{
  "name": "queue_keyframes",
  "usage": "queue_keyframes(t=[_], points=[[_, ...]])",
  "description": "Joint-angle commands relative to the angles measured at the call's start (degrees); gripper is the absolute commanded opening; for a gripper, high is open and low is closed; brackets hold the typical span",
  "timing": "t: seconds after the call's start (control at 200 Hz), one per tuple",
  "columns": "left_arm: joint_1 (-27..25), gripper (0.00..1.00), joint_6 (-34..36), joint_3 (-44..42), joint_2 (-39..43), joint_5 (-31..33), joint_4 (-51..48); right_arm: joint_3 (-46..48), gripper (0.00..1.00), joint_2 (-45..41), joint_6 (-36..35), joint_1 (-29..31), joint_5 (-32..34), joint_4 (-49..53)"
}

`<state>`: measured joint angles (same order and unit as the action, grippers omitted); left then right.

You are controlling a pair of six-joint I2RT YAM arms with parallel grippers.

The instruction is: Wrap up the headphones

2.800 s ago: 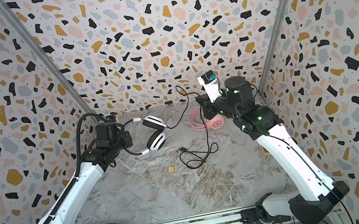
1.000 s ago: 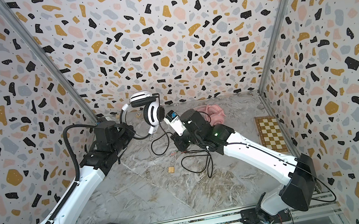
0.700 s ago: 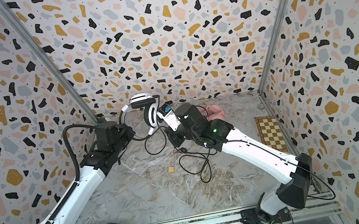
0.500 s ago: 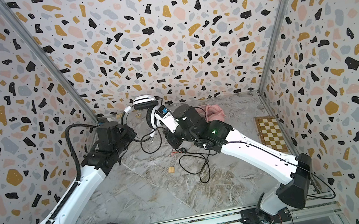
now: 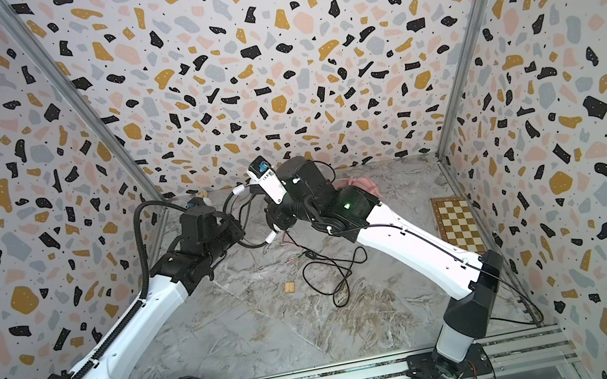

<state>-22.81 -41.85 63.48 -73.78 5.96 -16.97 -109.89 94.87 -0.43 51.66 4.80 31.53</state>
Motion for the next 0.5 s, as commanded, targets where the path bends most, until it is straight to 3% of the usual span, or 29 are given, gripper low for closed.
queue_keyframes(t=[0.0, 0.285, 0.496], points=[[-1.2, 0.00, 7.4, 2.1, -0.3, -5.4, 3.0, -6.2, 0.00, 1.9, -2.5, -1.1, 0.9, 2.9], [-1.3, 0.00, 16.4, -3.3, 2.7, -8.4, 2.1, -13.9, 0.00, 7.7, -2.1, -11.4, -6.1, 5.5], [-1.2, 0.00, 20.2, -4.4, 6.5, -0.3, 0.1, -12.1, 0.00, 7.1, 0.9, -17.8, -12.8, 4.3]])
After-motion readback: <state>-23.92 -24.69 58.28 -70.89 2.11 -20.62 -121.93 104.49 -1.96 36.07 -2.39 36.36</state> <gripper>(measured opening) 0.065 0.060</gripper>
